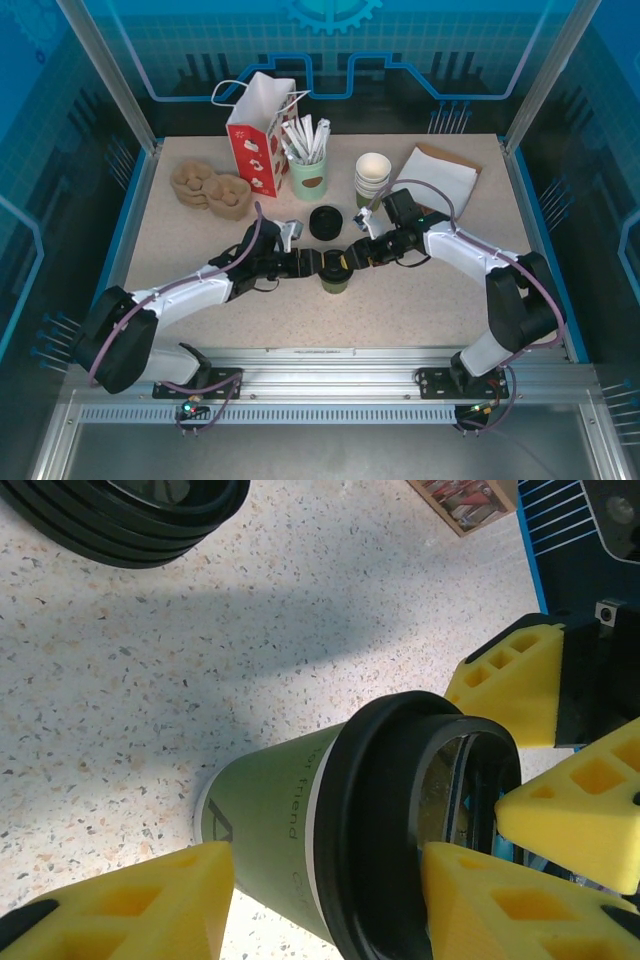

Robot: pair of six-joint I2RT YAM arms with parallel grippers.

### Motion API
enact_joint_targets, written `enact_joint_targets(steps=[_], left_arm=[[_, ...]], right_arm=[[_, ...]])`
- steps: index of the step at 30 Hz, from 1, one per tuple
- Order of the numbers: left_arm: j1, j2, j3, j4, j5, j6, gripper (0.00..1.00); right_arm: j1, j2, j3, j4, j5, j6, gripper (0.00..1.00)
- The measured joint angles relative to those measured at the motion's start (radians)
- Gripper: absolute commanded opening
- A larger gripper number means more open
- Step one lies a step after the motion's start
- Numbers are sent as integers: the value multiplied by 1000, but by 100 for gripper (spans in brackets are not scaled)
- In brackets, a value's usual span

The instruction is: Pack the takeout coffee

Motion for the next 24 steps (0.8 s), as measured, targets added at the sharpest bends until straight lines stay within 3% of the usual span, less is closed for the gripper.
enact_joint_targets(steps=[11, 20, 24], left_arm=[[-2, -4, 14, -31, 0, -2, 66], [-12, -15, 87, -93, -3, -2, 77], [-12, -75, 98, -127, -25, 2, 80]], right_arm=[[0, 0, 42, -48, 40, 2, 62], [2, -23, 118, -110, 90, -8, 80], [54, -82, 136, -148, 217, -31, 87]])
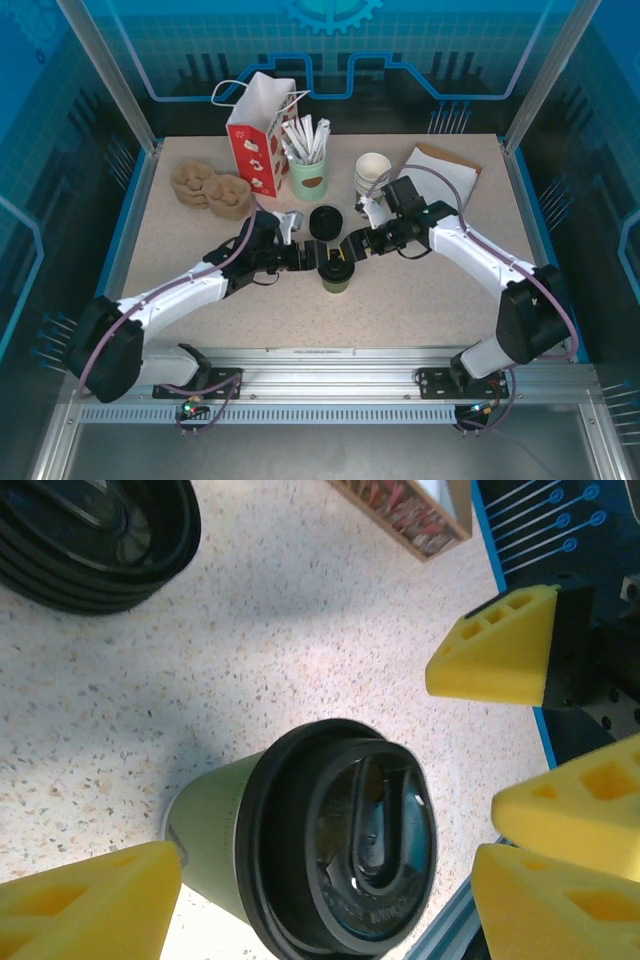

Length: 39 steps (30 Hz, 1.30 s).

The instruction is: Pack the takeout coffee

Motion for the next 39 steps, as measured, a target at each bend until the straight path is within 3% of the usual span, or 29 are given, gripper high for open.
enact_joint_targets(steps=[6, 15, 24, 39], left_arm=[[15, -181, -3, -94, -115, 40, 83], [118, -373, -61, -215, -214, 75, 84], [134, -391, -87, -264, -235, 79, 84], [134, -390, -95, -264, -235, 79, 84]], right_arm=[[188, -30, 53, -43, 247, -48, 100], [331, 89, 188, -132, 504, -102, 100], [336, 174, 231, -183, 539, -116, 99], [306, 198, 241, -243, 494, -99, 79]])
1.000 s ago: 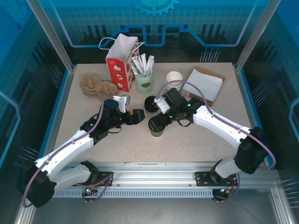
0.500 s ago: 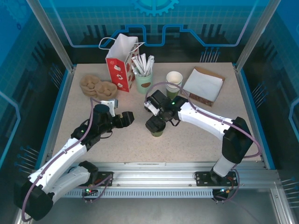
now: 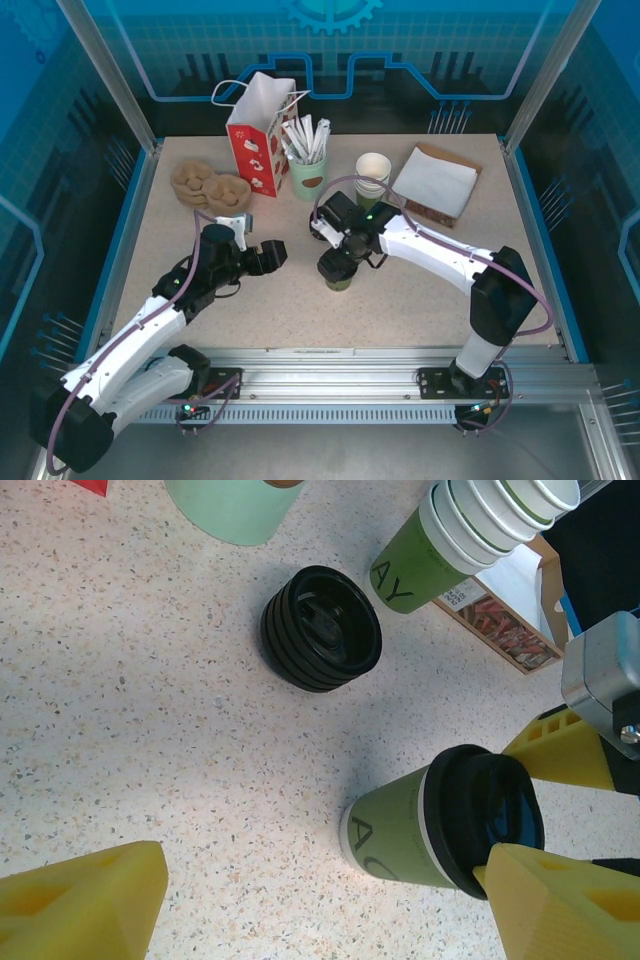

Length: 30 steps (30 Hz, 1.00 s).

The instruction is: Pack the takeout coffee

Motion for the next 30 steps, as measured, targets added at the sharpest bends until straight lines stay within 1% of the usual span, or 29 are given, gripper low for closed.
enact_joint_targets(steps=[9, 20, 25, 28, 30], left_arm=[[0, 0, -7, 1, 0, 3, 84], [0, 17, -8, 3, 1, 3, 84], [0, 27, -8, 10, 2, 3, 84], [1, 35, -8, 12, 2, 3, 84], [1, 38, -8, 12, 2, 3, 85]], right_arm=[[-34, -46, -42, -34, 2, 13, 74], [-152, -169, -159, -74, 12, 18, 74], [-201, -207, -188, -95, 11, 18, 79], [-207, -209, -189, -100, 7, 19, 86], [-207, -209, -188, -100, 0, 18, 88]])
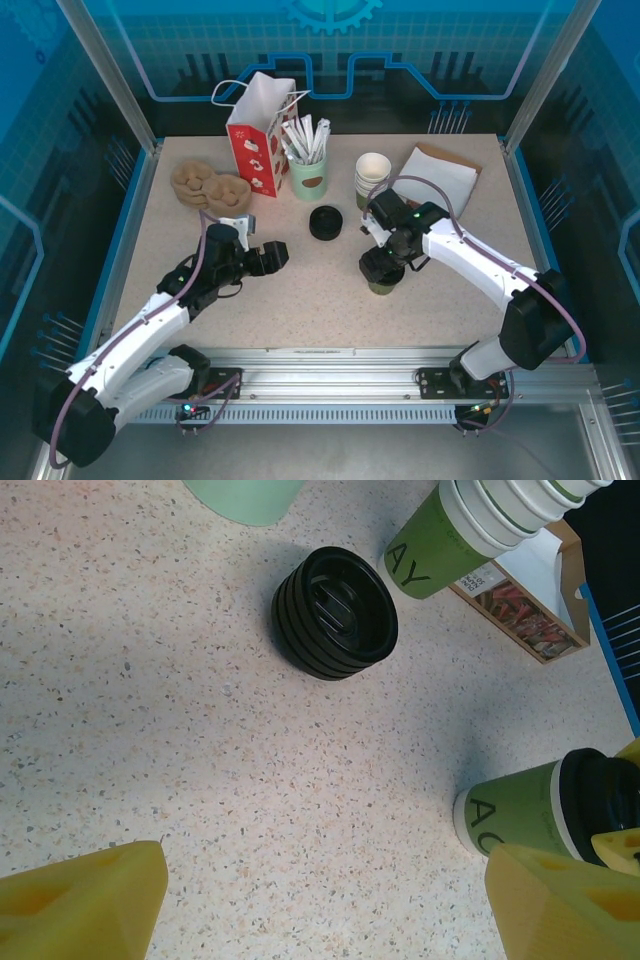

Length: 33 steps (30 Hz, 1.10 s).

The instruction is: Pack the takeout coffee

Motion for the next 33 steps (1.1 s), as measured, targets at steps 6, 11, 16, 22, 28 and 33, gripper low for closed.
enact_joint_targets(steps=[6, 11, 16, 22, 28, 33], left_arm=[[0, 8, 2, -1, -2, 13, 85], [53, 14, 35, -13, -29, 22, 85], [281, 69, 89, 14, -55, 5, 82], [469, 307, 224, 26, -84, -5, 74], [507, 557, 495, -71, -144, 98, 71], [507, 711, 717, -187, -175, 256, 71]], right_arm=[[0, 0, 10, -1, -3, -1, 92], [20, -38, 47, 18, 8, -3, 93], [134, -158, 74, 146, 6, -23, 94], [186, -146, 118, 266, 0, -41, 94], [198, -101, 117, 309, -2, -47, 94], [199, -98, 98, 334, -3, -54, 94]])
